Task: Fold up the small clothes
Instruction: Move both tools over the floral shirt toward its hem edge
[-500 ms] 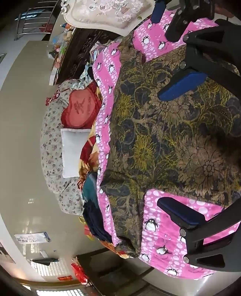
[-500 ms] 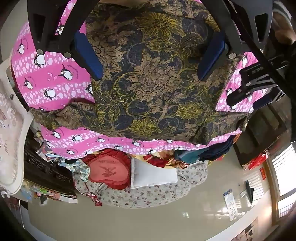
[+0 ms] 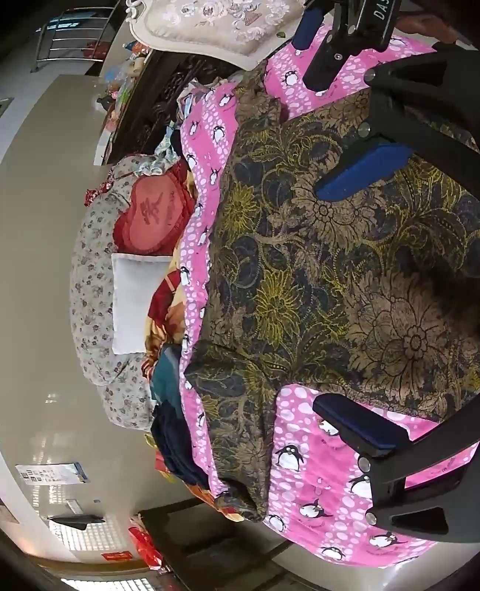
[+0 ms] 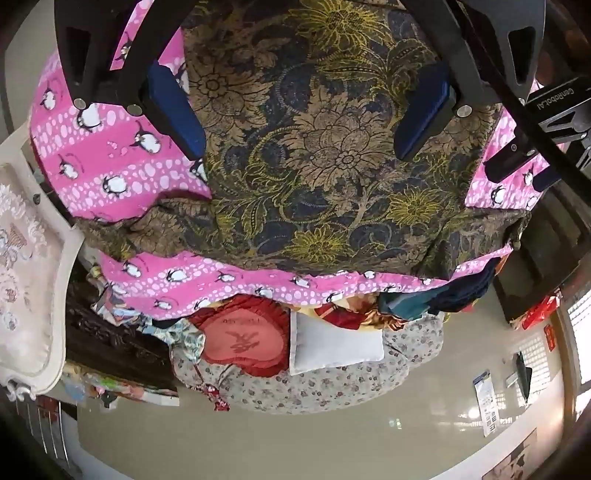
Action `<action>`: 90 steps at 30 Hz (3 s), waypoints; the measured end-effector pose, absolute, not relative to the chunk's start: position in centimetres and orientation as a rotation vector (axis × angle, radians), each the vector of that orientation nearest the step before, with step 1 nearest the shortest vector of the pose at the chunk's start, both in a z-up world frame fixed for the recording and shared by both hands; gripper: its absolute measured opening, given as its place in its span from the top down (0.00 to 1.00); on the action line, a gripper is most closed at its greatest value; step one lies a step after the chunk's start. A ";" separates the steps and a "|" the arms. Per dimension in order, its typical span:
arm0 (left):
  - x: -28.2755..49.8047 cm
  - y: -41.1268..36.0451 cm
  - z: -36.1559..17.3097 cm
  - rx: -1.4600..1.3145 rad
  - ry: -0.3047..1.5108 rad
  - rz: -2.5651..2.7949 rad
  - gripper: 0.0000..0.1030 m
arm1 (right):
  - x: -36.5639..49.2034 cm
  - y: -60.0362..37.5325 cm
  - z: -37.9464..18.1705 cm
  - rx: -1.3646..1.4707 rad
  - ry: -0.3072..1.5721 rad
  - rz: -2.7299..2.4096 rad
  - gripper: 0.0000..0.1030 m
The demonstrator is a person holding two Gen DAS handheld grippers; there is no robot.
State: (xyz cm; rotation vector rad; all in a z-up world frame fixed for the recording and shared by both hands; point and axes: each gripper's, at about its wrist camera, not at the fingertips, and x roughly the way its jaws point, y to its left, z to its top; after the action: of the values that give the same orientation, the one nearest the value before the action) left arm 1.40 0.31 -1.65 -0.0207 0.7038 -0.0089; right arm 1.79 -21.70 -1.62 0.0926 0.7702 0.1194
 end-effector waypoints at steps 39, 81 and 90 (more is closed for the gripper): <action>3.4 0.8 -3.9 -0.066 0.779 -0.007 0.00 | 3.5 -20.3 -3.5 0.084 0.820 0.143 0.00; 4.5 0.4 -5.7 -0.064 0.826 -0.003 0.00 | 4.6 -20.6 -4.7 0.096 0.852 0.137 0.00; 4.8 0.5 -5.8 -0.063 0.832 -0.003 0.00 | 5.1 -20.5 -5.2 0.097 0.866 0.140 0.00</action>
State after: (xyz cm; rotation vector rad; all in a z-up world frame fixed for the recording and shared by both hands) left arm 4.77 0.45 -5.82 -0.0629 0.8319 -0.0029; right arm 5.10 -20.54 -5.24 0.0970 0.8657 0.1395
